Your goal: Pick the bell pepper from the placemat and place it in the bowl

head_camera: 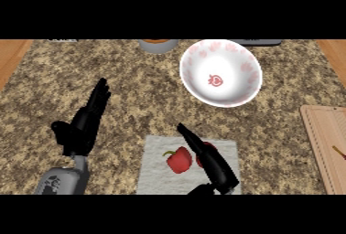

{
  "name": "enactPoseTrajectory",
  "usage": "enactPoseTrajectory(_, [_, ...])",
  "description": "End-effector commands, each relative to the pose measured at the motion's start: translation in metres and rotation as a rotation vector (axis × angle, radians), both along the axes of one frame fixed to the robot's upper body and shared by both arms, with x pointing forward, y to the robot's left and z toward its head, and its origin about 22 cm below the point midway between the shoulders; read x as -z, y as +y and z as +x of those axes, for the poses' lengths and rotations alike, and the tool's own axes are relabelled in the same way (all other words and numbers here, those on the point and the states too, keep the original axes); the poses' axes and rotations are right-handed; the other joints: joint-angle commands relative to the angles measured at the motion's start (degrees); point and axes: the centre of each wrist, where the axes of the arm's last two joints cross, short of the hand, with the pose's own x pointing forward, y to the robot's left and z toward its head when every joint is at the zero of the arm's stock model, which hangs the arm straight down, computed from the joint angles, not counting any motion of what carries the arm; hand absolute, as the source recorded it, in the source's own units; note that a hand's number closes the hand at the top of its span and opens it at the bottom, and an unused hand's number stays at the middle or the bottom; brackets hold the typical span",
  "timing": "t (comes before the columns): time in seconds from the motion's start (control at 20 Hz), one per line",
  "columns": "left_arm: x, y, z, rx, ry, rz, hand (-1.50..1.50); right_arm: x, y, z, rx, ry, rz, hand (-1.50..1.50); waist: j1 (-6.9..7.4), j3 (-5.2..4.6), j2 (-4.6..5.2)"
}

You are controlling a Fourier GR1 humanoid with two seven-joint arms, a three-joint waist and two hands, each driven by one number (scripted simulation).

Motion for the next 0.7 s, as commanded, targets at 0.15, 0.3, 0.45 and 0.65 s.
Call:
enactPoseTrajectory(0.15, [-0.005,-0.009,-0.002,0.01,-0.005,0.01,0.0,0.026,0.021,0.008,0.005,0.013,-0.119,-1.5,0.24,0.12,0.25])
enactPoseTrajectory(0.3, [0.003,-0.013,0.002,-0.007,-0.007,0.001,0.0,0.02,0.008,0.011,-0.03,0.04,-0.074,-1.5,-0.02,0.11,0.25])
enactPoseTrajectory(0.45, [-0.002,0.011,-0.012,-0.007,-0.01,-0.002,0.0,0.018,0.021,0.013,-0.159,-0.065,-0.142,1.5,0.37,0.11,0.2])
enactPoseTrajectory(0.65, [0.008,-0.003,-0.014,0.0,-0.015,0.006,0.0,0.039,0.007,0.014,-0.222,-0.119,-0.186,1.5,0.27,0.11,0.24])
